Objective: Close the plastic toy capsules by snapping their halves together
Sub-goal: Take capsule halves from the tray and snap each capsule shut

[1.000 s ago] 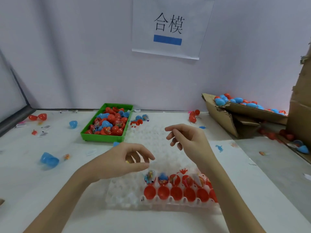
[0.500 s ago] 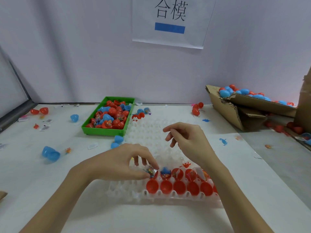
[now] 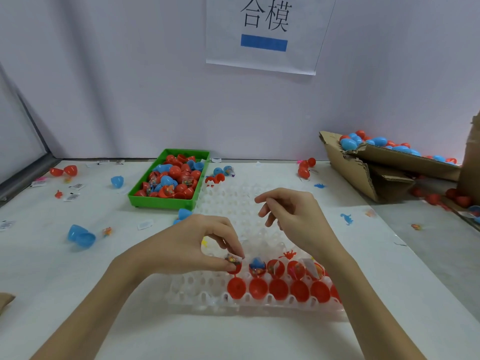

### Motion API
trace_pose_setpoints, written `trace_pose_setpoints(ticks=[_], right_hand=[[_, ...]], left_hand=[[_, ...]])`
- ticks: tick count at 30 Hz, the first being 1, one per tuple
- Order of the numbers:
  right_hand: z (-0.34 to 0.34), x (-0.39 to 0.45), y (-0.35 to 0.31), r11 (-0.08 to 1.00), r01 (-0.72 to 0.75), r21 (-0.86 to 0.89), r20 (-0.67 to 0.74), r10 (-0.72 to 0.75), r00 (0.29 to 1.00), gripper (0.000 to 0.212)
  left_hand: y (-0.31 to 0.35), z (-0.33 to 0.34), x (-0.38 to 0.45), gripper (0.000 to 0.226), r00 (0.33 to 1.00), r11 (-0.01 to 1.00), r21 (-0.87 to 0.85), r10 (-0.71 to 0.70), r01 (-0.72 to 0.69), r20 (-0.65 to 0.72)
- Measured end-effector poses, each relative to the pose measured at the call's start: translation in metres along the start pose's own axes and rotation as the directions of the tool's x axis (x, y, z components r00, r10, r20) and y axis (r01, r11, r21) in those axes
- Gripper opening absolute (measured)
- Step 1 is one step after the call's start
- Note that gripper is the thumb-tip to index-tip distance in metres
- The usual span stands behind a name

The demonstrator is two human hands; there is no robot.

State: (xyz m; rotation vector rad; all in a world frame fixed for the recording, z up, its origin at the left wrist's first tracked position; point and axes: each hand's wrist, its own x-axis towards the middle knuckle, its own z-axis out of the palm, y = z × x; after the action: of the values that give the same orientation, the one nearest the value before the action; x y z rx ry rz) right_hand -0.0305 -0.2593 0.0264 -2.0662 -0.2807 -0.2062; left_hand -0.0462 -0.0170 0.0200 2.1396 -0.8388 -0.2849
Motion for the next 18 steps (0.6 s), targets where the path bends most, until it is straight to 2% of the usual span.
trace_pose_setpoints(ticks=[5,9,13,16,18], right_hand=[[0.002,0.001,0.001,1.0,0.003,0.025,0.012,-0.003,1.0,0.029],[0.001,0.0,-0.001,0.996,0.01,0.085,0.026,-0.012,1.0,0.026],[-0.003,-0.003,-0.007,0.983,0.035,0.18,0.183,-0.068,0.981,0.021],[0.001,-0.005,-0.01,0.972,-0.007,0.233,0.329,-0.072,0.942,0.031],[0.008,-0.006,-0.011,0.963,-0.025,0.268,0.321,-0.065,0.945,0.036]], left_hand=[[-0.003,0.0,0.001,0.021,0.999,0.994,-0.11,-0.015,0.01,-0.044],[-0.005,-0.003,0.004,0.015,0.973,0.963,-0.27,-0.08,0.019,-0.218],[-0.004,-0.003,0.008,0.016,0.874,0.848,-0.53,-0.256,-0.003,-0.414],[-0.006,0.001,0.01,0.012,0.821,0.825,-0.564,-0.349,0.04,-0.452],[-0.006,0.002,0.01,0.007,0.795,0.828,-0.558,-0.376,0.058,-0.476]])
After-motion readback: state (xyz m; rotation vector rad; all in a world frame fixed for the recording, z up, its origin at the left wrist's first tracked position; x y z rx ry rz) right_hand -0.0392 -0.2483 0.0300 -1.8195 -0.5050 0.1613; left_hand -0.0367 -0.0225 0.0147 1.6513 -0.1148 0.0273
